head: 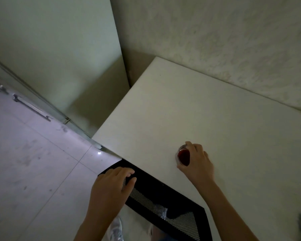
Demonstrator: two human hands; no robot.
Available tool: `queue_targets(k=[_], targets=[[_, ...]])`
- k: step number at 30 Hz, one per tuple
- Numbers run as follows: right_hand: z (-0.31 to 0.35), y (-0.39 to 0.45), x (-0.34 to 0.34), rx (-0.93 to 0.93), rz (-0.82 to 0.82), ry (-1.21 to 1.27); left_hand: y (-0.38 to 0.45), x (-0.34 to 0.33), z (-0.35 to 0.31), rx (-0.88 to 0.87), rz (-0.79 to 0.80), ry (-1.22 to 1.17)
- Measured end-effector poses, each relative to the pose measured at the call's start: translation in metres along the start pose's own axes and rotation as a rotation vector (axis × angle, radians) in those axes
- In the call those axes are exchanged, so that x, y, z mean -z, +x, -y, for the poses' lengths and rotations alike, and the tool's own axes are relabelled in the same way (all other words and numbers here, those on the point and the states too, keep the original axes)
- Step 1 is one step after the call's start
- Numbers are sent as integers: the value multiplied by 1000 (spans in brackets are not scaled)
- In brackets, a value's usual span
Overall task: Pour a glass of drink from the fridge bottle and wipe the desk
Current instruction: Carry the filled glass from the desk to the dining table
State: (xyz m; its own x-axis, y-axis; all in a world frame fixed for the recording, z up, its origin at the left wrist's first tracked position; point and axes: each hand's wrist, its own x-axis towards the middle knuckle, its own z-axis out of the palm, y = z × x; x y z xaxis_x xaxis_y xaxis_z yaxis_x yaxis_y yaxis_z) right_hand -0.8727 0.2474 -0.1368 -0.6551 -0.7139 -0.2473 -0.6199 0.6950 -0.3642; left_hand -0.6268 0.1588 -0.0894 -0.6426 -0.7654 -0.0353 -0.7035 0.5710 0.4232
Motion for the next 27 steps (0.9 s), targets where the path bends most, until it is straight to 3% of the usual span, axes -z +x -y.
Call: queue_targets(k=[13, 27], targets=[[144, -73, 1, 221, -32, -23, -76, 73, 111, 19, -257, 11], [331, -150, -80, 537, 111, -49, -217, 146, 274, 345, -441, 67]])
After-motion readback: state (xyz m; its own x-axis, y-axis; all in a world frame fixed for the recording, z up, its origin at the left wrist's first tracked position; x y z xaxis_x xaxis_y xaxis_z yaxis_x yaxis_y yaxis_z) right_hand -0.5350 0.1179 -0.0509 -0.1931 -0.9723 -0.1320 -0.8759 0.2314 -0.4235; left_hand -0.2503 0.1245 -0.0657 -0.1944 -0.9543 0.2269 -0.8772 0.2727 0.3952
